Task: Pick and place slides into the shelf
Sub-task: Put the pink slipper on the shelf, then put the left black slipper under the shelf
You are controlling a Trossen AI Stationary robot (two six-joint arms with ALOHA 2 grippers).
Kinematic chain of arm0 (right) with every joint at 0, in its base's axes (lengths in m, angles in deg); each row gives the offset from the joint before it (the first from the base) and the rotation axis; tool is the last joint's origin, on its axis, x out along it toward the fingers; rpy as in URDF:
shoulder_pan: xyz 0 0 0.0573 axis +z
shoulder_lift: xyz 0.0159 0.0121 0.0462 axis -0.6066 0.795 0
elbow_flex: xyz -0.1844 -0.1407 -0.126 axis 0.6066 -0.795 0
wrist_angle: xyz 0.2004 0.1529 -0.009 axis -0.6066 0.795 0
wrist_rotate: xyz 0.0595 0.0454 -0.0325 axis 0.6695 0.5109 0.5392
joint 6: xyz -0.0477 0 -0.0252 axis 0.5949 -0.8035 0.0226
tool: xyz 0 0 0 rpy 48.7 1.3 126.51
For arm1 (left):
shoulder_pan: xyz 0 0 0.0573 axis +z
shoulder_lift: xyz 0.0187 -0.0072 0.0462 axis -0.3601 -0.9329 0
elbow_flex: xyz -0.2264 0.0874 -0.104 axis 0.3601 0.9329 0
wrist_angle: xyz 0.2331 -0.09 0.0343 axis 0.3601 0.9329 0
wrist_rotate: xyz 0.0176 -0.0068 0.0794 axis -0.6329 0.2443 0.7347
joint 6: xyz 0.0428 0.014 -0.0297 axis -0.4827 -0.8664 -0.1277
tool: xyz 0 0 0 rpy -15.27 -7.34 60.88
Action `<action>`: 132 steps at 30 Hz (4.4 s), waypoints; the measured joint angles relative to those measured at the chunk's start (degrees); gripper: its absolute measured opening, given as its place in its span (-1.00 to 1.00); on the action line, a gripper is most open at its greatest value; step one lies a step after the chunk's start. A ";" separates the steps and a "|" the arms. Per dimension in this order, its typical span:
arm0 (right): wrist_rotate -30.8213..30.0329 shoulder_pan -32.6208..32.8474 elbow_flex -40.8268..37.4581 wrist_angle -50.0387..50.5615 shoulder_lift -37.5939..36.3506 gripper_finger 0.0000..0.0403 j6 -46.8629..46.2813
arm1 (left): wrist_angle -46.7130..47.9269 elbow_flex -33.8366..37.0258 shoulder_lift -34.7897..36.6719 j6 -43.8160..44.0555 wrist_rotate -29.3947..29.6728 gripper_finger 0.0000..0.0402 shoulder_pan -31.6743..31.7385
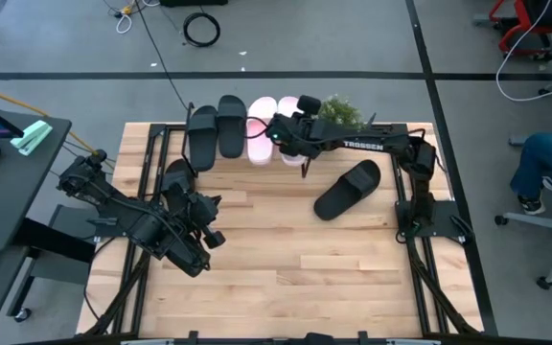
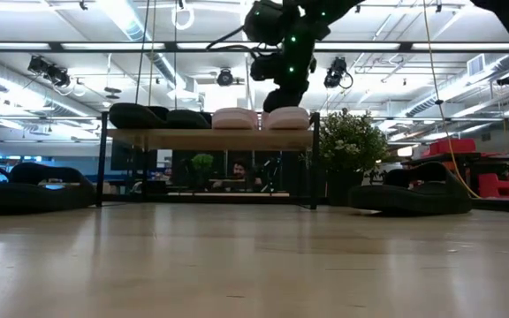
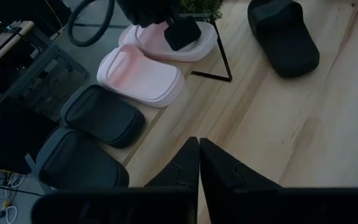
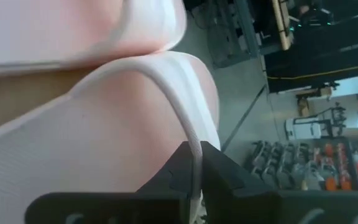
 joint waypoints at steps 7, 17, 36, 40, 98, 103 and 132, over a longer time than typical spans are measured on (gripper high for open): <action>6.72 0.08 0.00 0.00 -2.38 -0.69 -0.50 | -0.02 0.00 0.00 0.52 0.00 -0.92 0.00; 10.86 0.11 0.00 3.72 -6.43 -0.39 -7.57 | -0.15 0.00 0.00 0.63 -0.02 -0.91 0.01; 11.56 4.54 0.00 7.21 -6.86 -0.35 -9.11 | -0.94 0.00 0.00 0.65 -0.07 -0.92 0.01; 11.53 5.44 0.00 7.23 -6.84 -0.35 -9.07 | -0.96 0.00 0.00 0.63 -0.07 -0.87 0.01; 13.70 39.46 -32.55 37.06 -14.14 -0.36 -72.68 | 0.45 32.81 -4.85 12.63 -25.66 -0.51 2.16; 13.56 37.43 -33.39 36.30 -14.14 -0.36 -72.74 | 3.11 38.05 -4.79 12.61 -27.37 -0.19 5.60; 13.63 33.22 -33.11 34.73 -14.12 -0.36 -69.13 | -5.92 43.82 -4.85 -10.08 -27.56 0.08 31.89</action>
